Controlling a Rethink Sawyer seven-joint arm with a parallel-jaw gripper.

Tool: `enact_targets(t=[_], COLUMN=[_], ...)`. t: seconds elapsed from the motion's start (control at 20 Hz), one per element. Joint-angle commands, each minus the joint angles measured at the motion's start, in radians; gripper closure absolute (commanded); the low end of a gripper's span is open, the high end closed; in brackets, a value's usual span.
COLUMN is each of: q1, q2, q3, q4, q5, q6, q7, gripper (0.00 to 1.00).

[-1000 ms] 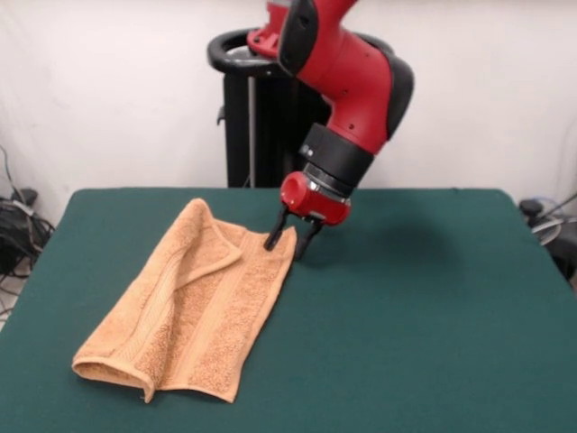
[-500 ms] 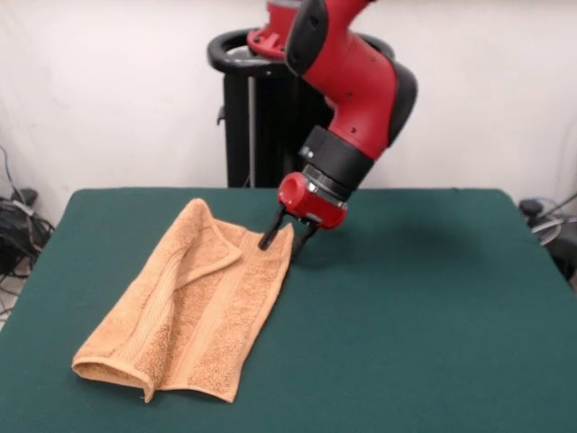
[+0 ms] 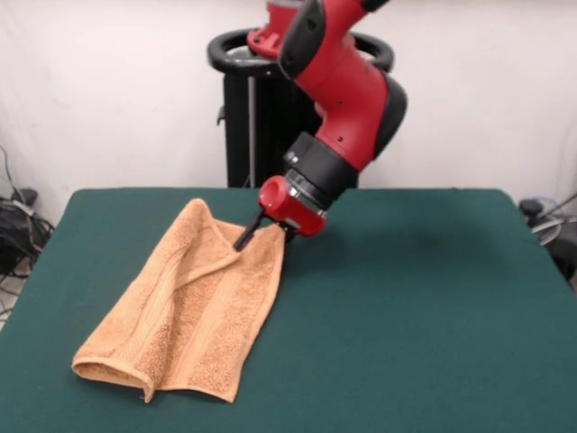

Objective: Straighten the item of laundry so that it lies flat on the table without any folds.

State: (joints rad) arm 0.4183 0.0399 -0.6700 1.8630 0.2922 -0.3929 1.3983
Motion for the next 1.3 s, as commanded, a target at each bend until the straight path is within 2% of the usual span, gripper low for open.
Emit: enact_targets(t=[0.05,0.15,0.2,0.35,0.55,0.85,1.3], q1=[-0.151,-0.151,-0.144,-0.161,-0.158,-0.159,-0.145], q2=[0.321,0.323,0.329,0.307,0.290,0.280,0.285], q3=[-0.024,-0.023,-0.030,-0.007,-0.010,-0.010,-0.017], q4=[-0.253,-0.254,-0.258,-0.250,-0.245,-0.233,-0.229], q5=[0.228,0.232,0.237,0.205,0.178,0.154,0.161], q6=[0.121,0.119,0.132,0.089,0.129,0.120,0.138], q7=[0.125,0.132,0.128,0.137,0.120,0.133,0.142], gripper=[0.00,0.00,1.00,1.00,1.00,1.00,1.00])
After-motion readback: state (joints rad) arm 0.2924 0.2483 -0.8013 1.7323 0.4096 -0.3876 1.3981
